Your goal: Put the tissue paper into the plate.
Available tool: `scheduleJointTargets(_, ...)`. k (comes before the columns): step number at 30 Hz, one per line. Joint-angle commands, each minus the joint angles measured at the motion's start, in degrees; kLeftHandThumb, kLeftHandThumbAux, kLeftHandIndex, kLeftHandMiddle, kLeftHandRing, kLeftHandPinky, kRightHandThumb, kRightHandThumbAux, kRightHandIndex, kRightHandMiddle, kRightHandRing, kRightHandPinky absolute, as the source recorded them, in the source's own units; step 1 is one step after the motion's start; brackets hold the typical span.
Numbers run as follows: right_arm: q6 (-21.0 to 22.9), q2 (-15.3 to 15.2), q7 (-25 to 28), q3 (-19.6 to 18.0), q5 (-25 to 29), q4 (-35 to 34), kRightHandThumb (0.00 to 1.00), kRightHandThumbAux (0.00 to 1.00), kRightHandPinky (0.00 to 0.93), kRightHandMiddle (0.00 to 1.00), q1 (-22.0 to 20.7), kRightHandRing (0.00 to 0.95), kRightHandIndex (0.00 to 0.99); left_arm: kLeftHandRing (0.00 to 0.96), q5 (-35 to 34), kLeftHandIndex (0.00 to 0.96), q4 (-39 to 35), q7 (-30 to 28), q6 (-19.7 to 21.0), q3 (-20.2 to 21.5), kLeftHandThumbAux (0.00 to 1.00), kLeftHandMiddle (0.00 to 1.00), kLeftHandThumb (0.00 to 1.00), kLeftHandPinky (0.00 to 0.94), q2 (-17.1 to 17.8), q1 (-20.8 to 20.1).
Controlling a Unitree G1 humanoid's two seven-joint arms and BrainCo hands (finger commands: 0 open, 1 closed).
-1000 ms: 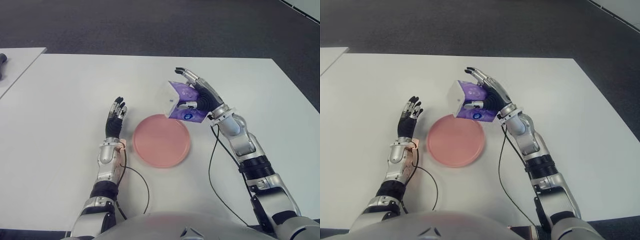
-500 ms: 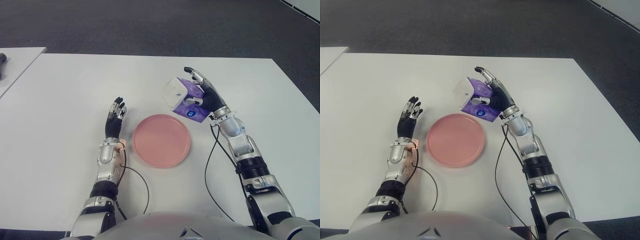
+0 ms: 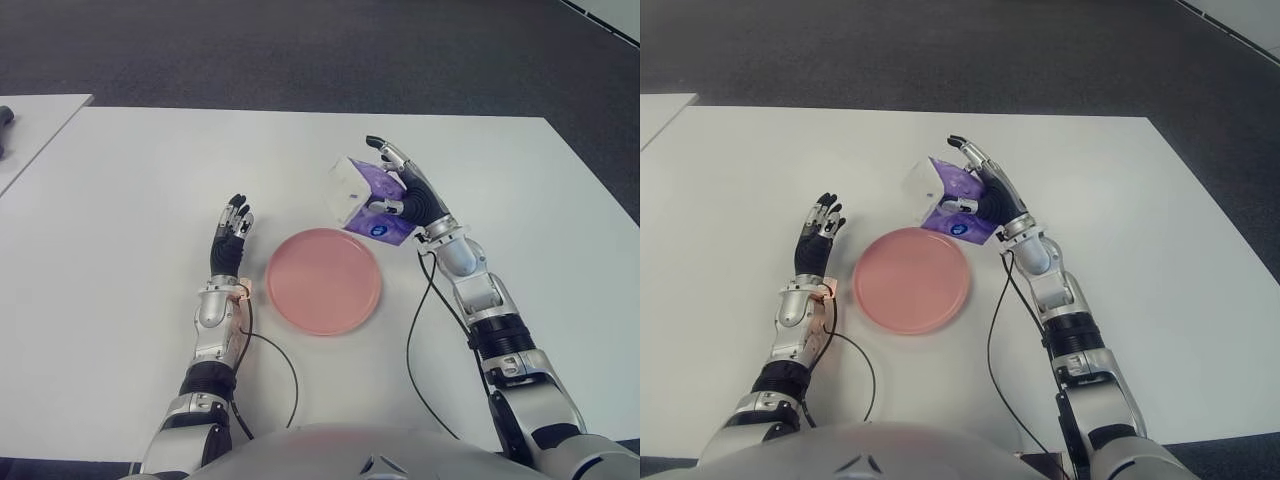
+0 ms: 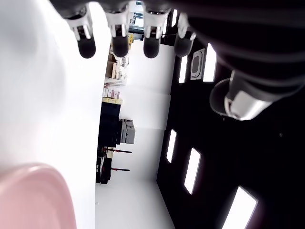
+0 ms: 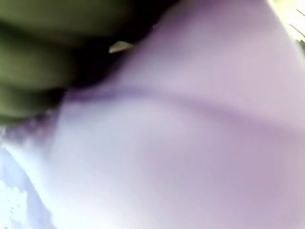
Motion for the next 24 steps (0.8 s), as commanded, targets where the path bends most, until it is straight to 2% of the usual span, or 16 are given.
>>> scheduleJointTargets(1,2.18,0.54,0.71,1.8,-2.36,-1.82,0.082,0.265,0.0,0.0,2.2,0.0,0.0,0.0,0.16,0.0,0.13,-0.04,0.33,-0.55,0.429,0.0,0.004,0.0,-0.23,0.13)
scheduleJointTargets(9,7.4,2.06,1.67,4.9,-5.71,-6.33,0.08,0.274,0.0,0.0,4.54,0.0,0.0,0.0,0.08,0.0,0.13,0.09,0.39,-0.58,0.425,0.0,0.007,0.0,-0.52,0.12)
scheduleJointTargets(13,8.42,3.8,0.16,7.91,-9.88,-5.51,0.082,0.271,0.0,0.0,4.39,0.0,0.0,0.0,0.18,0.0,0.27,0.17,0.14,-0.63,0.422,0.0,0.01,0.0,-0.73,0.06)
scheduleJointTargets(16,7.3,4.52,-2.92,11.02,-15.17,-1.93,0.081,0.259,0.0,0.0,2.13,0.0,0.0,0.0,0.52,0.0,0.22,0.49,0.13,-0.73,0.423,0.0,0.012,0.0,-0.86,0.02)
scheduleJointTargets(24,3.08,4.78,-9.5,15.46,-21.45,2.8,0.031,0.281,0.0,0.0,0.97,0.0,0.0,0.0,1.0,0.0,0.14,0.76,0.2,-0.9,0.428,0.0,0.007,0.0,-1.01,-0.18)
